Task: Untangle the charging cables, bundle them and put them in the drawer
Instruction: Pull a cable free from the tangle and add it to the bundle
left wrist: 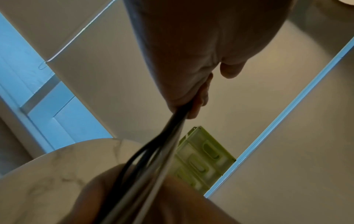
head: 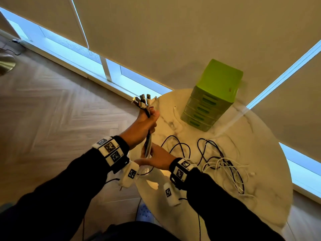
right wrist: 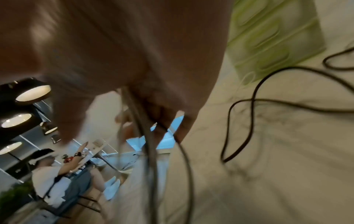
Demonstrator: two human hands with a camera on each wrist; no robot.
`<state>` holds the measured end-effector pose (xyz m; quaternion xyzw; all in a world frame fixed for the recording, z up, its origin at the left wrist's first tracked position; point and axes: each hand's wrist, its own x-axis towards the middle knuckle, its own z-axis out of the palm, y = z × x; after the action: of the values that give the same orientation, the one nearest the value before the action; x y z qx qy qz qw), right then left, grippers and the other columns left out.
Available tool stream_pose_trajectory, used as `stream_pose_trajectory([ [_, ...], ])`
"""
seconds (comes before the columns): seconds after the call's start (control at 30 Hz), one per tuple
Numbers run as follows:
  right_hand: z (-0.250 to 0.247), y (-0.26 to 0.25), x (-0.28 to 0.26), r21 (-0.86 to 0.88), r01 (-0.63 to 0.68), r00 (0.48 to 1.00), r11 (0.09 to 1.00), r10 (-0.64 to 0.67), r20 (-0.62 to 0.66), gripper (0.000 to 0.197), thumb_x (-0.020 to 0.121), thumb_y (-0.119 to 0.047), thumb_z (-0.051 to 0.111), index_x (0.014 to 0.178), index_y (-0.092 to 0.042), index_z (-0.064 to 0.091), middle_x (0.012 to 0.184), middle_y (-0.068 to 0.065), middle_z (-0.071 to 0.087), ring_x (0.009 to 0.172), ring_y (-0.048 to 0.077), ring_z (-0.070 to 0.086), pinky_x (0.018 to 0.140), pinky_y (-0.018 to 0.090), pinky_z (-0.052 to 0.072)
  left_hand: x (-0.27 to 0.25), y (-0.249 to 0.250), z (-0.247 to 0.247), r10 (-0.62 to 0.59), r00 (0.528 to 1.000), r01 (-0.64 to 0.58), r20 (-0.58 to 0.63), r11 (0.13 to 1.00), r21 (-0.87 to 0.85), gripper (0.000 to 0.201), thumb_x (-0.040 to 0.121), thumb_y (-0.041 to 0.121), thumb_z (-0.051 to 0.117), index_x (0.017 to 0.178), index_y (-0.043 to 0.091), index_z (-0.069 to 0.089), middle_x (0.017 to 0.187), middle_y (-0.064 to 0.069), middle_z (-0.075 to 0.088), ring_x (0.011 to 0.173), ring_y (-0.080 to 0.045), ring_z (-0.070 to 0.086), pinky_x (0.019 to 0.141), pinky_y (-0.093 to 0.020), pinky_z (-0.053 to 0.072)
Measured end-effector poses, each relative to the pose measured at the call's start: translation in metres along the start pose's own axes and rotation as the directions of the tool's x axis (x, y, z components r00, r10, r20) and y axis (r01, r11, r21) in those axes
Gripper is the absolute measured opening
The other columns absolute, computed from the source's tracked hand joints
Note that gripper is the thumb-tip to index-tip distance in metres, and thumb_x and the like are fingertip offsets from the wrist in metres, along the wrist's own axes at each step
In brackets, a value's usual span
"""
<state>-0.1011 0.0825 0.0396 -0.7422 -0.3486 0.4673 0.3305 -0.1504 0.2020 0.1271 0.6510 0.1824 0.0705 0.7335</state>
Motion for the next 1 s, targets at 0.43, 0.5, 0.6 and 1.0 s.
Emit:
stream_pose_trajectory([
  [0.43,-0.13,0.083,0.071,-0.068,-0.447,0.781,0.892,0.353,-0.515,0.04,0.106,-0.027,0.038,0.122,0.001,0.062,0.132,0.028,0.058,0.122,0.042,0.054,0.098,0.037,0.039,0.033,-0.029,0.005,-0.137,0.989,0.136,0.059,0.991,0.015,0.021,0.108,0.03,0.038,0.09,0.02,0.033,0.073,0.005,0.032,0.059,-0.008,0.027,0.054,-0.024,0.025],
  [0.5,-0.129,0.088,0.076,-0.081,-0.407,0.785,0.91,0.303,-0.54,0.035,0.103,-0.026,0.047,0.11,-0.002,0.071,0.12,0.023,0.067,0.112,0.038,0.061,0.086,0.031,0.041,0.034,-0.035,0.002,-0.153,0.987,0.153,0.054,0.988,0.01,0.022,0.108,0.03,0.038,0.089,0.02,0.033,0.072,0.006,0.033,0.058,-0.007,0.027,0.054,-0.024,0.025],
  [0.6,-0.123,0.081,0.077,0.023,-0.256,0.779,0.966,0.22,-0.587,0.02,0.097,-0.021,0.062,0.105,-0.01,0.077,0.106,0.012,0.075,0.102,0.027,0.068,0.084,0.021,0.044,0.04,-0.042,-0.003,-0.17,0.985,0.171,0.017,0.984,-0.045,0.021,0.107,0.028,0.041,0.088,0.02,0.037,0.069,0.008,0.037,0.057,-0.007,0.029,0.054,-0.025,0.025],
  [1.0,-0.064,0.018,-0.021,0.058,0.278,0.796,0.959,-0.196,-0.573,0.021,0.094,-0.02,0.069,0.112,-0.02,0.059,0.1,-0.009,0.074,0.095,0.004,0.07,0.082,0.03,0.057,0.069,-0.049,0.01,-0.36,0.931,0.336,-0.059,0.91,-0.243,0.049,0.098,0.056,0.05,0.108,0.009,0.057,0.06,0.009,0.029,0.05,-0.007,0.024,0.048,-0.023,0.02],
])
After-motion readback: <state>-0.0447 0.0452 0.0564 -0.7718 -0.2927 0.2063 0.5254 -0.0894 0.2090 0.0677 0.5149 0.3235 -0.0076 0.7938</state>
